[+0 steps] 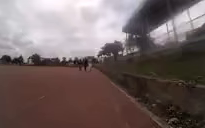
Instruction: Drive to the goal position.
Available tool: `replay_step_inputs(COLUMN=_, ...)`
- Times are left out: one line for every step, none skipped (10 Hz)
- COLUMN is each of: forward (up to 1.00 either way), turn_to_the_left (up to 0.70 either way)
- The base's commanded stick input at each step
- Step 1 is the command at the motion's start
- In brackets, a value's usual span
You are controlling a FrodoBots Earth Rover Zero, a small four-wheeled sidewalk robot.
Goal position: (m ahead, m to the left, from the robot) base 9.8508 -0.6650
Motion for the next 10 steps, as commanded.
replay_step_inputs(forward=0.70, turn_to_the_left=0.00)
replay_step_inputs(forward=0.70, turn_to_the_left=0.00)
replay_step_inputs(forward=0.70, turn_to_the_left=0.00)
replay_step_inputs(forward=0.70, turn_to_the_left=0.00)
replay_step_inputs(forward=0.70, turn_to_the_left=0.00)
replay_step_inputs(forward=0.70, turn_to_the_left=0.00)
replay_step_inputs(forward=0.70, turn_to_the_left=0.00)
replay_step_inputs(forward=0.70, turn_to_the_left=0.00)
replay_step_inputs(forward=0.70, turn_to_the_left=0.00)
replay_step_inputs(forward=0.70, turn_to_the_left=0.00)
